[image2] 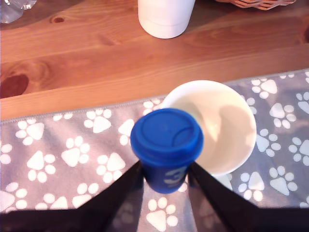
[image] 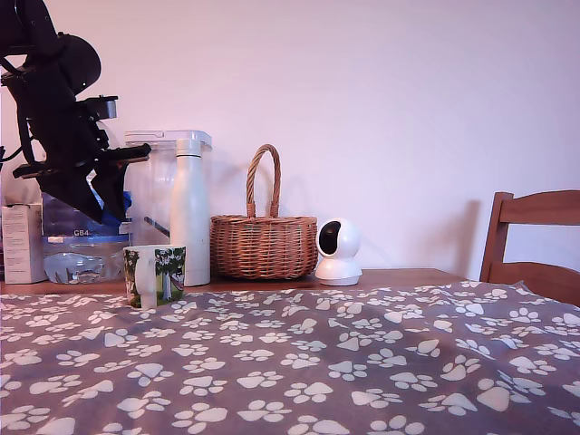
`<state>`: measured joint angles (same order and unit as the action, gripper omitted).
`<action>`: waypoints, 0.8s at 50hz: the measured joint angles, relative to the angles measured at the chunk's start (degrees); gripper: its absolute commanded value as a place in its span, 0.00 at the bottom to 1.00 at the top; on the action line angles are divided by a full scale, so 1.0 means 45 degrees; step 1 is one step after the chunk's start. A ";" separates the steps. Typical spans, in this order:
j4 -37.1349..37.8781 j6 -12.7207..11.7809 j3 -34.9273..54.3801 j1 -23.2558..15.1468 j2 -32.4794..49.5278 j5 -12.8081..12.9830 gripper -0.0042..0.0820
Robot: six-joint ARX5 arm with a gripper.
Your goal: Pick up the coffee capsules from the table one by one and drop them inside the nearest coffee cup
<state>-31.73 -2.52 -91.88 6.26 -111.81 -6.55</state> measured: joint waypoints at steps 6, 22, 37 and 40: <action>-0.0005 0.0126 0.0000 0.0053 0.0005 -0.0083 0.26; 0.0029 0.0364 0.0000 0.0272 0.0005 -0.0102 0.26; 0.0500 0.0913 0.0000 0.1025 0.0005 -0.0131 0.26; 0.0520 0.0937 0.0000 0.1171 0.0005 -0.0165 0.26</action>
<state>-29.39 1.69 -91.88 11.53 -111.79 -7.29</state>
